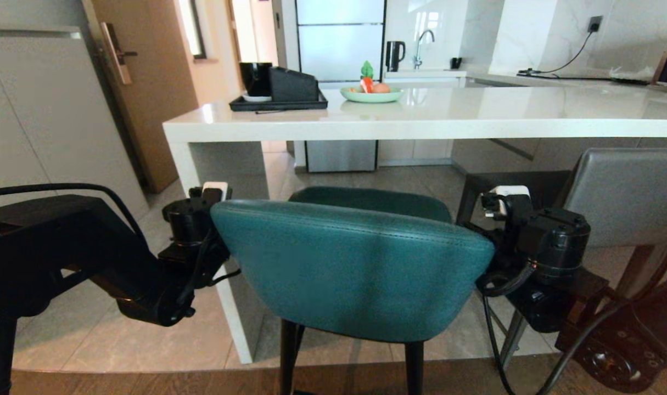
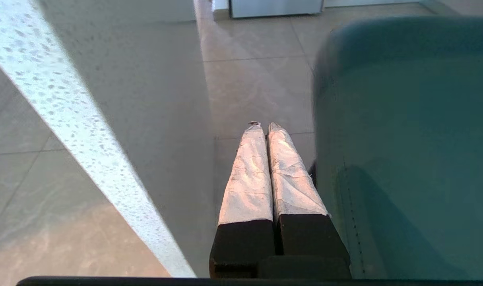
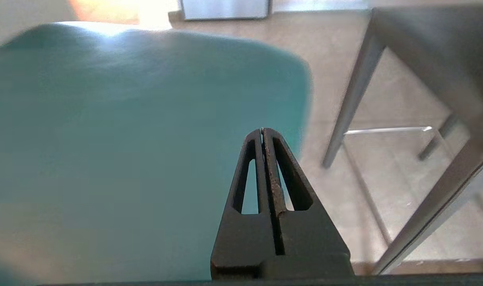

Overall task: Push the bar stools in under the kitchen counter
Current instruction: Pull the blue chair out from under the dining table

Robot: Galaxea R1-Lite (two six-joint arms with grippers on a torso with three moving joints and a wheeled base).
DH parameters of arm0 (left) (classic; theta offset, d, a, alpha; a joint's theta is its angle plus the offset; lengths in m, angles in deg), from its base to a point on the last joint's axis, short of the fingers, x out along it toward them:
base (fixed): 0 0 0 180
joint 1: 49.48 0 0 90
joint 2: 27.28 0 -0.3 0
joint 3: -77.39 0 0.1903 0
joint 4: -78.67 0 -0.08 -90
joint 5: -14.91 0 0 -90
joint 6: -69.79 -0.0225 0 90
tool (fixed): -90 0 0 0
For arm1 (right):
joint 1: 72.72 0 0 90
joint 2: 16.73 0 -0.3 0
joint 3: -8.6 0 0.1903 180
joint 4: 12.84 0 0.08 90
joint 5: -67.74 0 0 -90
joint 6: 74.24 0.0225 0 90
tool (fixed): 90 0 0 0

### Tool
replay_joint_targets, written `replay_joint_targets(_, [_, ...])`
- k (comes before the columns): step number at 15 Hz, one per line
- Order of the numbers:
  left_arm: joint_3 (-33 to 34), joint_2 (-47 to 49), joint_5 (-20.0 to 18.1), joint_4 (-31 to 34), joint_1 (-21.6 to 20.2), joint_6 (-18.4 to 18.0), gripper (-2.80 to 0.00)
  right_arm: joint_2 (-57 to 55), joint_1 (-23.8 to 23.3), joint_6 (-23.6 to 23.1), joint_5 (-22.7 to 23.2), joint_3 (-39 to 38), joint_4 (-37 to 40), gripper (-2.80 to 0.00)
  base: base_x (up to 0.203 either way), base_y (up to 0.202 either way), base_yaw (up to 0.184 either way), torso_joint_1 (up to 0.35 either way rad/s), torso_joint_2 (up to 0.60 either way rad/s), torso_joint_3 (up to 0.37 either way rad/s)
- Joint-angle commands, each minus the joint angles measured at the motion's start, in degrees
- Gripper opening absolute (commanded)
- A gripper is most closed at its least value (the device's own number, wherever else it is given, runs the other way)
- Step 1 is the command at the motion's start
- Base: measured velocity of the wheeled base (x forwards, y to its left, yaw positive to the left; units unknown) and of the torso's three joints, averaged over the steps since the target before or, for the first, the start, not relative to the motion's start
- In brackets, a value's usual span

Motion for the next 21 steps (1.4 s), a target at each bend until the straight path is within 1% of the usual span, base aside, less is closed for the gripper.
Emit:
replay_joint_targets(1, [0.2, -0.6, 0.3, -0.4, 0.4, 0.0, -2.8, 0.7, -0.2, 0.7, -0.2, -1.2, -0.3, -2.8, 0.0, 0.0, 0.0, 0.0, 0.0, 0.0])
replay_joint_targets(3, [2.0, -1.6, 0.2, -0.5, 0.5, -0.1, -2.8, -1.0, -2.6, 0.8, -0.2, -1.1, -0.7, -2.8, 0.0, 0.0, 0.0, 0.0, 0.0, 0.0])
replay_joint_targets(6, [8.7, -4.5, -0.4, -1.6, 1.1, -0.1, -2.8, -4.1, -6.5, 0.8, -0.1, -0.5, -1.7, -2.8, 0.0, 0.0, 0.0, 0.0, 0.0, 0.0])
replay_joint_targets(7, [11.7, -5.0, -0.6, -3.5, 1.5, -0.1, -2.8, -5.3, -7.2, 0.8, -0.1, -0.4, -2.6, -2.8, 0.0, 0.0, 0.0, 0.0, 0.0, 0.0])
replay_joint_targets(8, [14.1, -5.1, -0.6, -7.3, 2.0, -0.1, -2.8, -6.3, -7.6, 0.8, -0.1, -0.2, -3.3, -2.8, 0.0, 0.0, 0.0, 0.0, 0.0, 0.0])
replay_joint_targets(9, [16.0, -5.6, -0.5, -9.5, 2.7, -0.2, -2.8, -7.0, -7.9, 0.8, -0.1, 0.3, -3.6, -2.8, 0.0, 0.0, 0.0, 0.0, 0.0, 0.0])
replay_joint_targets(13, [20.1, -11.0, 0.2, -10.3, 4.4, -0.3, -2.8, -8.9, -8.9, 1.0, -0.1, 1.5, -3.8, -2.8, 0.0, 0.0, 0.0, 0.0, 0.0, 0.0])
replay_joint_targets(17, [21.5, -11.9, 0.3, -10.4, 1.8, -0.1, -2.8, -9.5, -9.1, 3.3, 0.0, 1.1, -4.0, -2.8, 0.0, 0.0, 0.0, 0.0, 0.0, 0.0])
replay_joint_targets(18, [21.5, -11.8, 0.9, -10.4, 0.8, -0.1, -2.8, -9.4, -10.3, 3.5, 0.4, 0.9, -4.0, -2.8, 0.0, 0.0, 0.0, 0.0, 0.0, 0.0])
replay_joint_targets(19, [21.5, -11.6, 1.7, -10.5, -0.3, 0.0, -2.8, -9.2, -12.3, 3.4, 2.1, 0.6, -4.0, -2.8, 0.0, 0.0, 0.0, 0.0, 0.0, 0.0])
replay_joint_targets(21, [21.7, -11.7, 1.8, -10.5, -2.8, 0.2, -2.8, -9.3, -16.9, 3.2, 9.6, -0.8, -4.2, -2.8, 0.0, 0.0, 0.0, 0.0, 0.0, 0.0])
